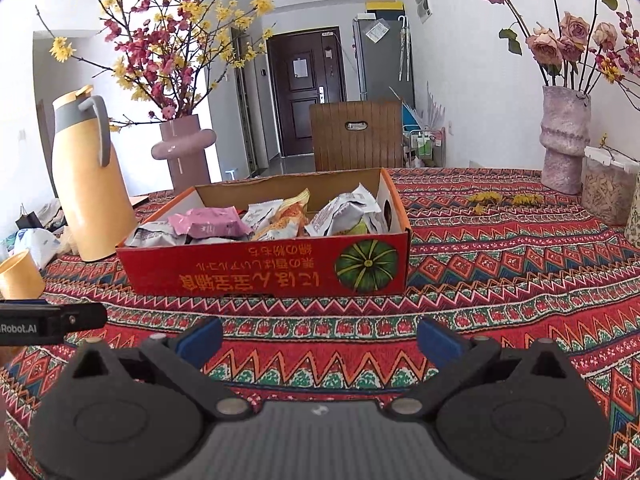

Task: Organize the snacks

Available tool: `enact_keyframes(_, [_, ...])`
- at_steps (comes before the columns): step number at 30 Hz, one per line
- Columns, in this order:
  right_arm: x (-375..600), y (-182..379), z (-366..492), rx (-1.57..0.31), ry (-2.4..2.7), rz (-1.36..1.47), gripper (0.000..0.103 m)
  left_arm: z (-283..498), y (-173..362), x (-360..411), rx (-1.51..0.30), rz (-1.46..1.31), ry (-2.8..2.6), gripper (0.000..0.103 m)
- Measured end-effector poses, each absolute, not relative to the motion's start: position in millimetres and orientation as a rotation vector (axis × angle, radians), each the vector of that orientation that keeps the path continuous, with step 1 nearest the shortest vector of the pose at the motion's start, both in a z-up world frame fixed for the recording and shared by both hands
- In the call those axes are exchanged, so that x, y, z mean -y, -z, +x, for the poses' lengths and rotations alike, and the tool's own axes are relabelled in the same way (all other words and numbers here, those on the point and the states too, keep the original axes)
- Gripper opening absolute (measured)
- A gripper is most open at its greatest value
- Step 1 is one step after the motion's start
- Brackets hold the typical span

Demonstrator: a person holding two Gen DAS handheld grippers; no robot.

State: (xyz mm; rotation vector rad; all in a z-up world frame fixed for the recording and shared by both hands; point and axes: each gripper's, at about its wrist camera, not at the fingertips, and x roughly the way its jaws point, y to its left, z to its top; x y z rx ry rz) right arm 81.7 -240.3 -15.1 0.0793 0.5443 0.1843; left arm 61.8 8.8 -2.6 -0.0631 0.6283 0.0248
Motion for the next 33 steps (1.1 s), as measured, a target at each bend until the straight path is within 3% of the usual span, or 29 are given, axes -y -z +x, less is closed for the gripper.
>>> enact_keyframes(33, [240.0,24.3,80.4,-0.585,-0.180,0.075,0.103,56.3,14.3,-5.5,-0.661,-0.046,-0.015,0.103])
